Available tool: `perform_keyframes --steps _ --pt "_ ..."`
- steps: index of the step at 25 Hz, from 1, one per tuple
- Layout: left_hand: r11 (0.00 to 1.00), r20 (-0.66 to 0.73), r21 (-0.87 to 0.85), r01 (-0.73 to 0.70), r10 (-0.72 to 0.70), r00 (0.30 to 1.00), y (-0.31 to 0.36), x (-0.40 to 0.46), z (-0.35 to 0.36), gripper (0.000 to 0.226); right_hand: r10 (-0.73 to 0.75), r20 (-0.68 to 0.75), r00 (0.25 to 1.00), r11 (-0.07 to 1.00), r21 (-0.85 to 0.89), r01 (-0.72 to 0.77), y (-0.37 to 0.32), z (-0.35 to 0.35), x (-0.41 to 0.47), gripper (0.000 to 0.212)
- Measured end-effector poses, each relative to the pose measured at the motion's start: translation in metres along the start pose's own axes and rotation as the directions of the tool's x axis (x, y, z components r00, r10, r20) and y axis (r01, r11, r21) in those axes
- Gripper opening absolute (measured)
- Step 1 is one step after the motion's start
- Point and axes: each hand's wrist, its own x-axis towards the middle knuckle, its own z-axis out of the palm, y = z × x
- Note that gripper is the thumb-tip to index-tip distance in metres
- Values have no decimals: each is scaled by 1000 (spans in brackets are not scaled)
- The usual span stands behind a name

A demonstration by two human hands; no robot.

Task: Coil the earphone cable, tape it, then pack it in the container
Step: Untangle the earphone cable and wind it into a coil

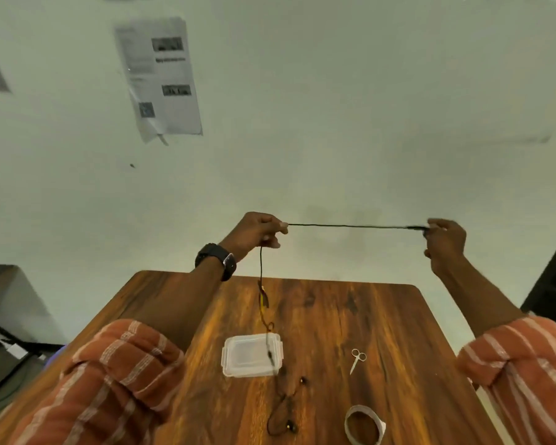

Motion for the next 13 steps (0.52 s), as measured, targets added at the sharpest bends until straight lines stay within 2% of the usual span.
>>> perform_keyframes --steps 2,3,4,5,6,7,8,9,10,11,13 --pt "997 43 61 -36 33 999 29 -3 -5 20 -69 -16 998 938 -341 59 3 0 -9 28" --pt "994 58 98 -54 49 997 44 -2 -1 22 -131 1 991 878 -464 116 -7 8 -22 29" --pt "989 70 132 -67 58 996 59 -2 6 24 -204 49 978 842 -501 201 -22 20 -40 36" --pt "985 85 158 -72 59 995 72 -1 15 26 -269 160 950 836 -451 313 -42 33 -62 44" --pt "980 100 185 -75 57 993 83 0 23 25 -302 315 900 868 -298 396 -64 47 -86 50" --pt "973 113 217 -80 57 992 91 1 29 25 -280 511 813 916 -111 386 -87 60 -109 53" --pt "961 123 263 -88 57 991 97 1 33 24 -221 692 687 948 -13 318 -105 70 -128 53" --pt "948 142 306 -91 49 989 102 1 33 24 -165 809 565 963 9 268 -116 77 -142 52" --pt "936 166 340 -85 29 986 104 0 30 24 -127 870 476 955 -22 295 -120 78 -149 49" --pt "928 184 366 -76 7 983 105 -4 23 26 -117 887 447 923 -69 379 -119 76 -150 45" --pt "918 171 394 -52 -17 985 100 -13 -2 30 -158 863 480 852 -126 507 -113 66 -137 38"
